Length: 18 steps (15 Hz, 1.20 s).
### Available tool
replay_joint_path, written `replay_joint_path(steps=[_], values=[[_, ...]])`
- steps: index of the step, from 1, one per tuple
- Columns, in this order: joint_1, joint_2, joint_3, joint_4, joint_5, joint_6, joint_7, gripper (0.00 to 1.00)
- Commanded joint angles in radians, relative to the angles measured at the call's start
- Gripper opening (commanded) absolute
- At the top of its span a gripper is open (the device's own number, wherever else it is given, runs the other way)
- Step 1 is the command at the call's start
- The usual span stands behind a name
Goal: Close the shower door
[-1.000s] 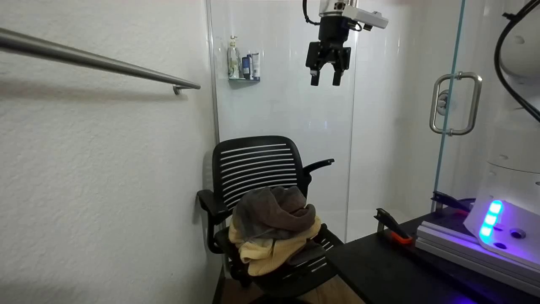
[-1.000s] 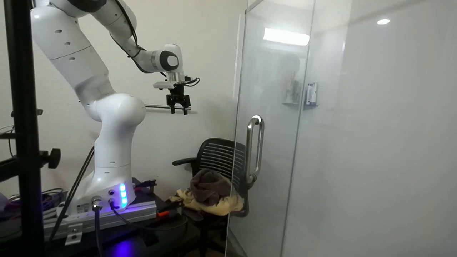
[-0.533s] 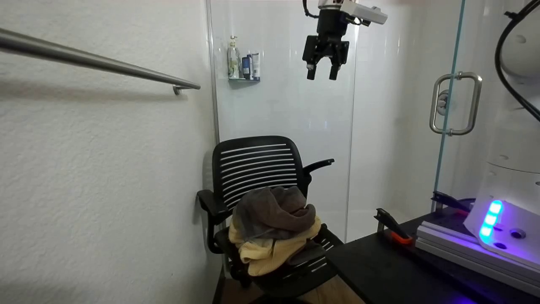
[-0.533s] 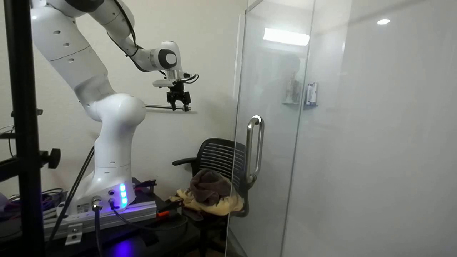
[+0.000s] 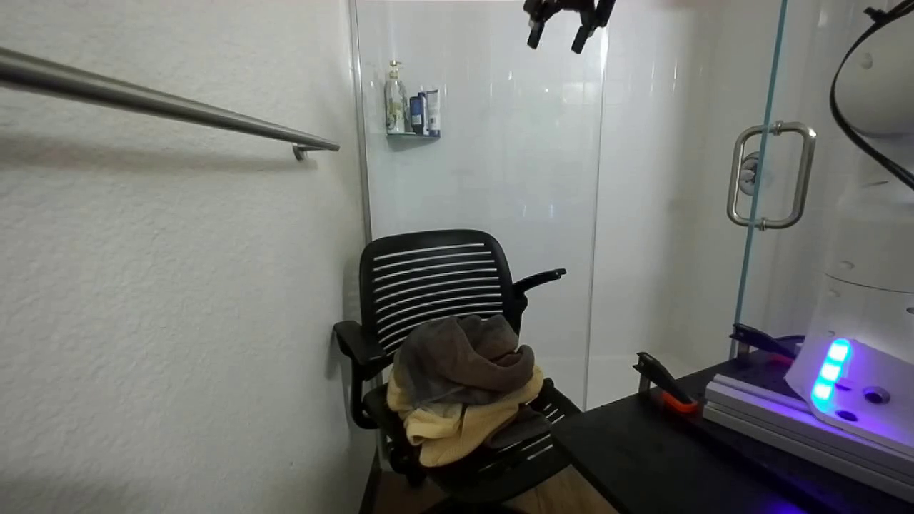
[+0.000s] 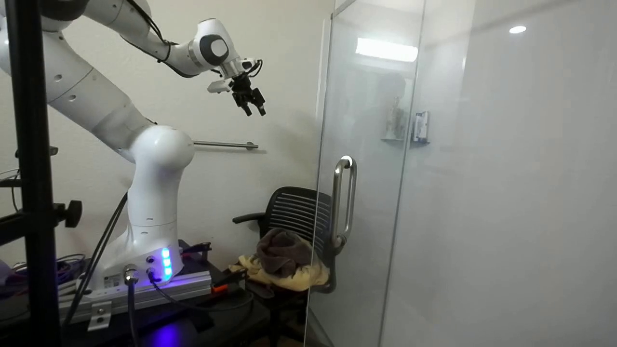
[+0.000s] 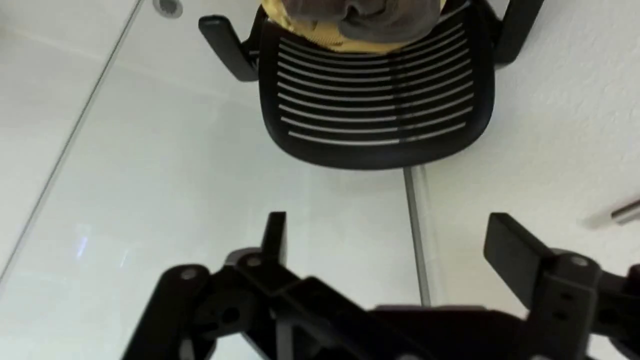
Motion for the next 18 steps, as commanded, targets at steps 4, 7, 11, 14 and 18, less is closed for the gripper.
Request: replay_joint_path(steps=[4, 7, 11, 14, 18], values=[[-0.184, -0.225, -0.024, 0.072, -0.064, -0.002, 0.036, 1.0], [-0.296, -0.25, -0.068, 0.142, -0.094, 0.023, 0.038, 1.0], [-0.31, -0.272, -0.067, 0.138, -0.083, 0.036, 0.022, 1.0], [-0.354, -0.273, -0.053, 0.137, -0.093, 0.084, 0.058, 1.0], [-0.485, -0.259, -0.068, 0.204, -0.094, 0.191, 0.168, 1.0]])
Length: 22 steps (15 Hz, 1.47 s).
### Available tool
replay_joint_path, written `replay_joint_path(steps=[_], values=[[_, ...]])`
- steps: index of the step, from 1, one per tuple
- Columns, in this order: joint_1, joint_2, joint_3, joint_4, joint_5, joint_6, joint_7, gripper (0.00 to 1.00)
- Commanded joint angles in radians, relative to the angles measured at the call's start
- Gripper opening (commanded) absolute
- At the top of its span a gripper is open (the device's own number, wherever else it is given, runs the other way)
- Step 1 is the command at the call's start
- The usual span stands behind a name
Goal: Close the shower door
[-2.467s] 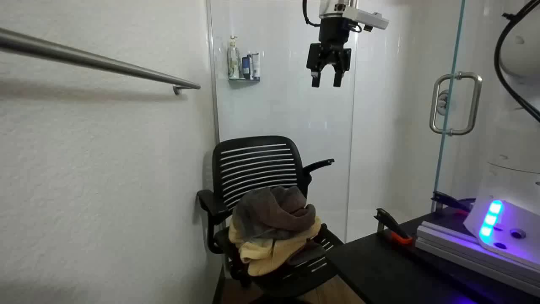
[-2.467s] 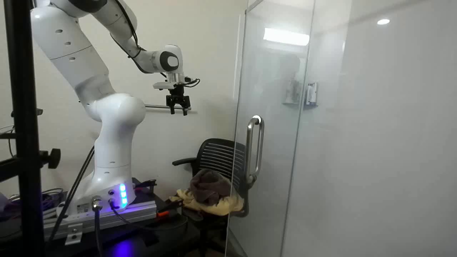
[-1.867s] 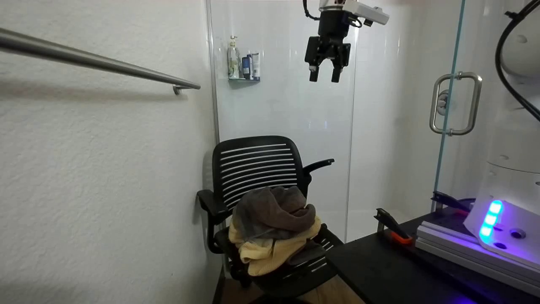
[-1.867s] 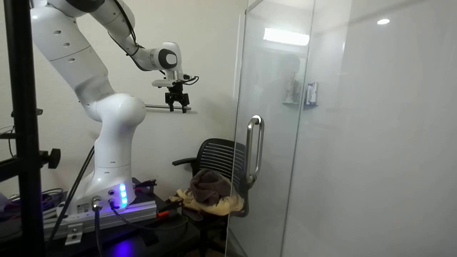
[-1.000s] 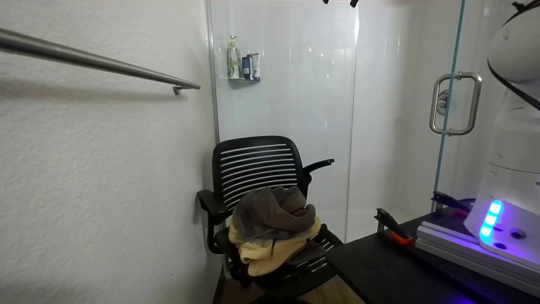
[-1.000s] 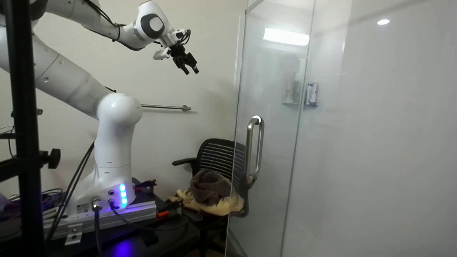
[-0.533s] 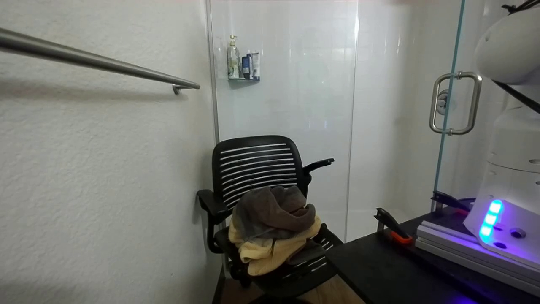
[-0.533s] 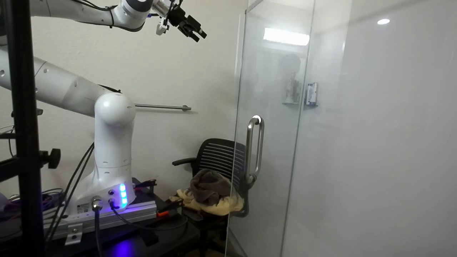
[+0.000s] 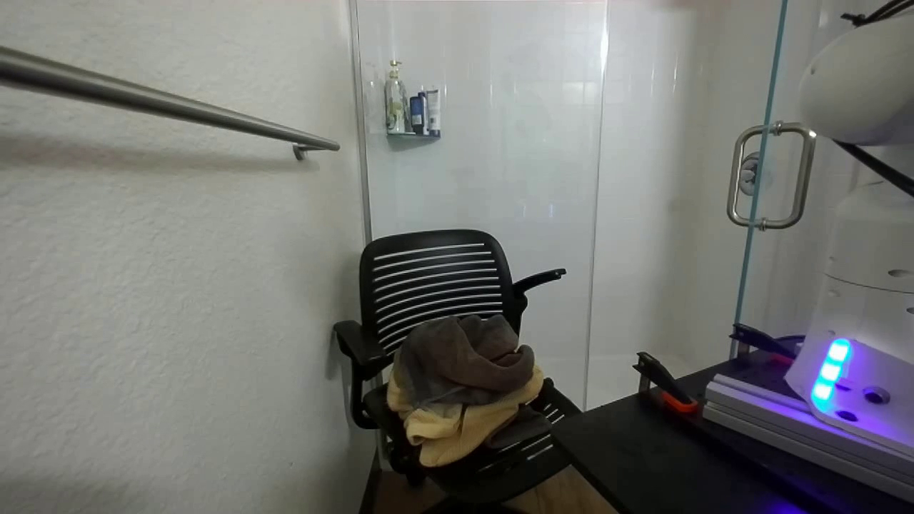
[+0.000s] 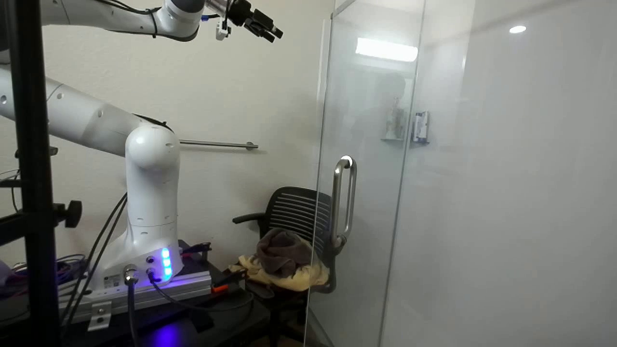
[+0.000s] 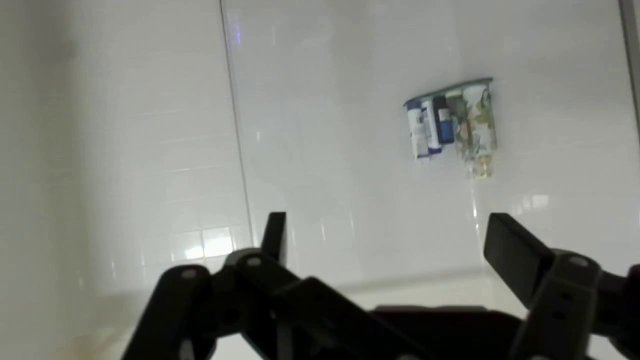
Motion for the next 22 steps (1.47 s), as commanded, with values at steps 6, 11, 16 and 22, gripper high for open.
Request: replay_joint_path(steps=[6, 11, 16, 22], values=[[-0.362, 0.059, -0.057, 0.124, -0.018, 0.159, 0.138, 1.0], [-0.466, 0.066, -0.072, 0.118, 0.021, 0.186, 0.128, 1.0], [-0.602, 0.076, -0.056, 0.129, -0.002, 0.284, 0.18, 1.0], [-0.87, 0.134, -0.105, 0.168, 0.022, 0.469, 0.169, 1.0]])
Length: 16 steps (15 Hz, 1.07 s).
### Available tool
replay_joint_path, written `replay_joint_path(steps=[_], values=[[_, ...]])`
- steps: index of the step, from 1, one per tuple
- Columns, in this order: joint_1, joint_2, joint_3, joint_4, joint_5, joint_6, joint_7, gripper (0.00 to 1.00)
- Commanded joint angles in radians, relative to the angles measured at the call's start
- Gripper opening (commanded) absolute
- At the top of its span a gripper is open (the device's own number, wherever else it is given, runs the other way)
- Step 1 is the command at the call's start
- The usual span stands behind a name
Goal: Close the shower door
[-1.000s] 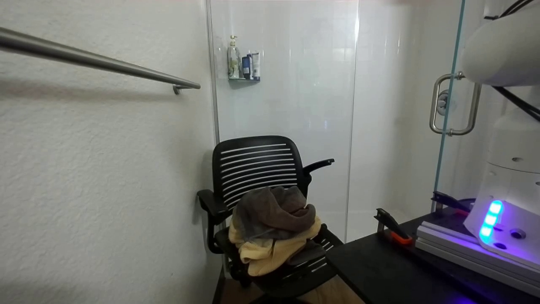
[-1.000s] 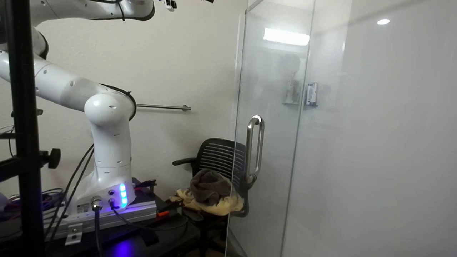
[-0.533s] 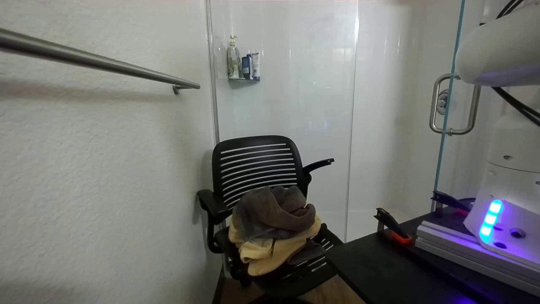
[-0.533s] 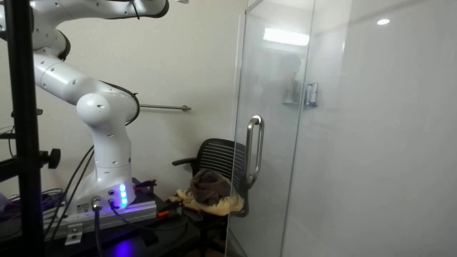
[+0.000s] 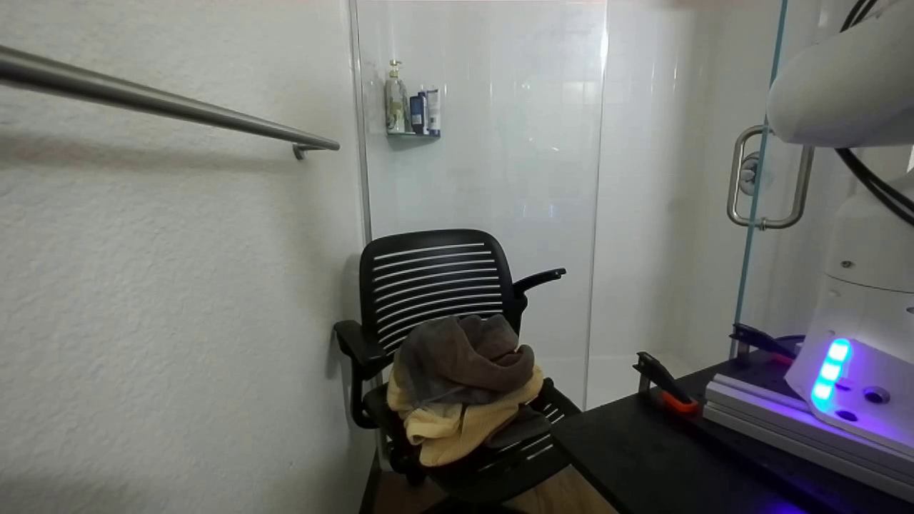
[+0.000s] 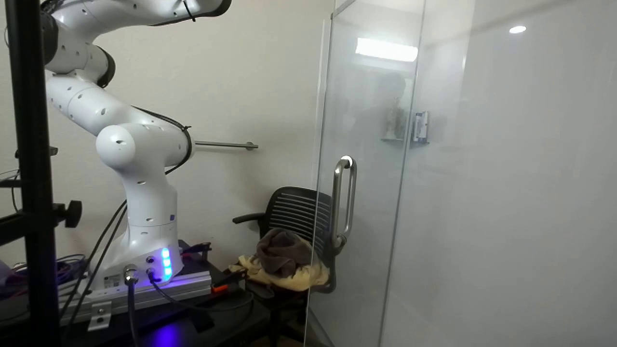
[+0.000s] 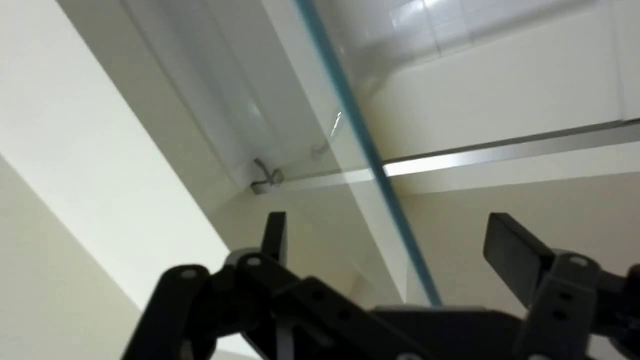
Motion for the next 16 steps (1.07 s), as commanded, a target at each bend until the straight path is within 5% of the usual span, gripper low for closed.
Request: replay_joint_path(steps=[1, 6, 7, 11, 13, 16], values=[[-0.217, 0.076, 0.002, 0.022, 0.02, 0.113, 0.002, 1.0], [-0.519, 0.201, 0.136, 0.001, 0.015, 0.156, -0.013, 1.0], [-0.419, 0.152, 0.08, -0.003, 0.057, 0.134, -0.046, 1.0], [-0.514, 0.206, 0.142, -0.002, 0.051, 0.142, -0.041, 1.0], [-0.381, 0.173, 0.1, -0.037, 0.058, 0.062, -0.121, 1.0], [-0.271, 0.143, 0.11, -0.039, 0.09, -0.134, -0.164, 1.0]])
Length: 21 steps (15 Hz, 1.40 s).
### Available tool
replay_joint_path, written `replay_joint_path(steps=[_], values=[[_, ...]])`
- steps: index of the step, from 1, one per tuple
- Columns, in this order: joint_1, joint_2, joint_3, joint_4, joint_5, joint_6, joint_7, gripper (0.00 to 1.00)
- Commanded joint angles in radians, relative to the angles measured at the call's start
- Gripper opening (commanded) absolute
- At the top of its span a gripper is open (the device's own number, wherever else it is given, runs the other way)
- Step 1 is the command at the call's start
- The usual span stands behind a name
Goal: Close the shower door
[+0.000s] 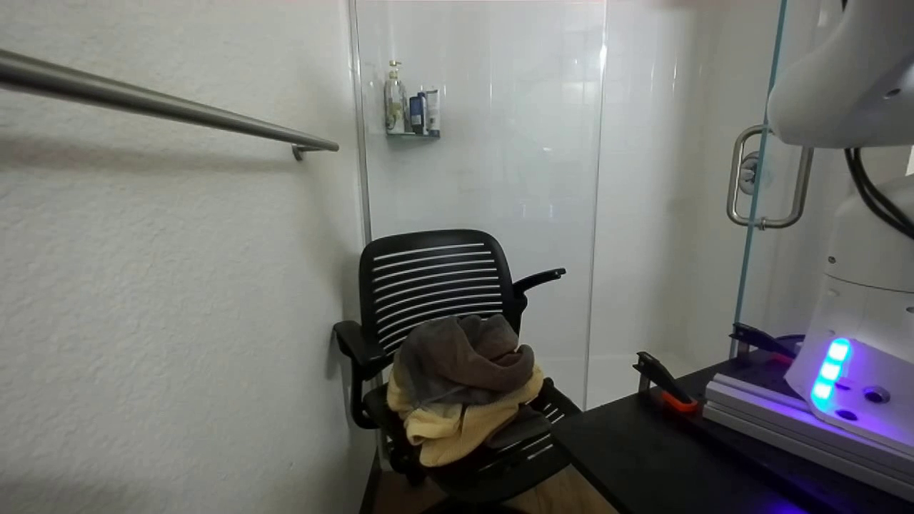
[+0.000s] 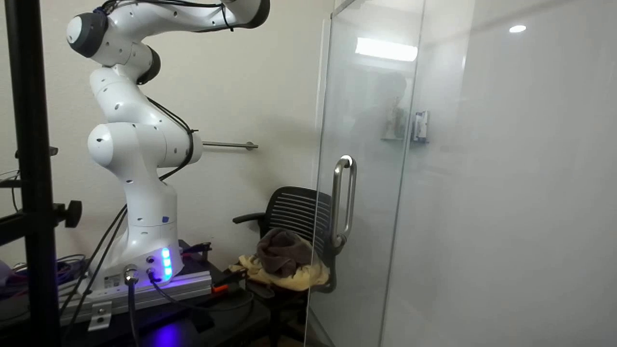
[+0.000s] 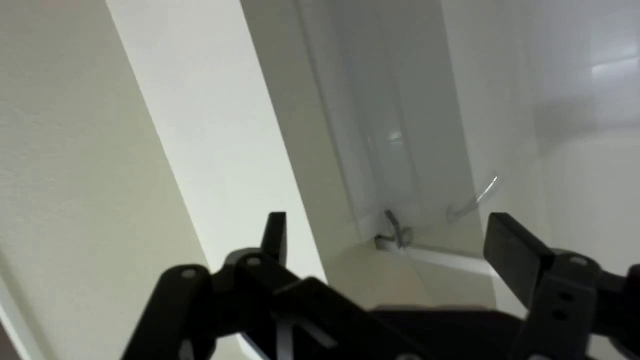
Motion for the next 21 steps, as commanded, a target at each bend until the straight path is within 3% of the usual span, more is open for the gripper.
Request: replay_joint_path(steps=[1, 7, 10, 14, 21], values=[[0.14, -0.043, -0.015, -0.013, 0.031, -0.214, -0.069, 1.0], [0.255, -0.03, -0.062, 0.045, -0.011, -0.426, -0.057, 1.0], [0.257, -0.005, -0.077, 0.073, -0.024, -0.459, -0.026, 1.0], [0.24, 0.127, -0.099, 0.164, -0.011, -0.465, 0.043, 1.0], [0.458, 0.29, -0.197, 0.331, 0.112, -0.7, 0.022, 1.0]])
